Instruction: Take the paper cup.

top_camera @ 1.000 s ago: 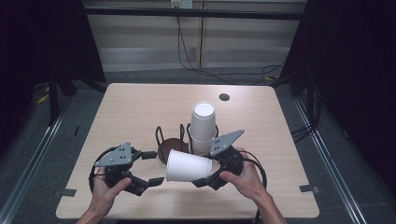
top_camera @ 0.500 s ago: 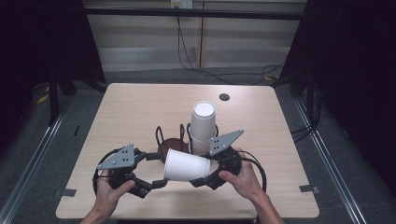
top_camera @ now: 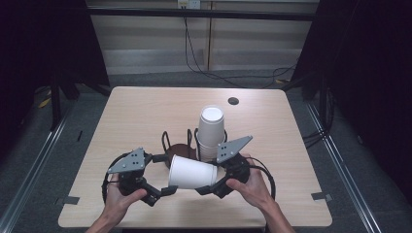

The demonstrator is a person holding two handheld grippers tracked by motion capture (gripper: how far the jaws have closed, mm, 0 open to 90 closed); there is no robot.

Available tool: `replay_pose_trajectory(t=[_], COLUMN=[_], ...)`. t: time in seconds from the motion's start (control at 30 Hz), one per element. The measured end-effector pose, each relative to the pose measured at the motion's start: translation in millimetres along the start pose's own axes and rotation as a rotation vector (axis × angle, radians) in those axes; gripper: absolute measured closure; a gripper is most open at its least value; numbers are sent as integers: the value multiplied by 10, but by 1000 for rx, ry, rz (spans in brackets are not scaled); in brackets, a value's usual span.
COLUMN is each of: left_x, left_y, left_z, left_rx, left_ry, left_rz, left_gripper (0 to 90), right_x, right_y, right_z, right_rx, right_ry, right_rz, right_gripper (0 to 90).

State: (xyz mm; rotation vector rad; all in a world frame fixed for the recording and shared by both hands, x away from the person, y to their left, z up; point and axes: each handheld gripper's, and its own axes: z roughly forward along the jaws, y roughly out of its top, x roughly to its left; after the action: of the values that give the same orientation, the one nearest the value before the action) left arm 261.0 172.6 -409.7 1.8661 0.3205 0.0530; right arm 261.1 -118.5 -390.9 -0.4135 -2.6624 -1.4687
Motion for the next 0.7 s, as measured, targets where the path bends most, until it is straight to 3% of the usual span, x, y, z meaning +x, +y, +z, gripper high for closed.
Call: replay_pose_trajectory(t=[0.23,0.47,0.7], left_x=[-8,-38,-77], left_y=[11,26,26], left_z=[53,89,149], left_rx=[-12,-15,13], left_ry=[-54,-55,-51], left_rz=[-23,-17,14], left_gripper=[0,0,23], right_x=[26,42,43], right_y=[23,35,37], right_z=[47,78,76], right_rx=[13,17,16], right_ry=[20,25,26], right_rz=[-8,-12,-14], right_gripper=[250,250,250])
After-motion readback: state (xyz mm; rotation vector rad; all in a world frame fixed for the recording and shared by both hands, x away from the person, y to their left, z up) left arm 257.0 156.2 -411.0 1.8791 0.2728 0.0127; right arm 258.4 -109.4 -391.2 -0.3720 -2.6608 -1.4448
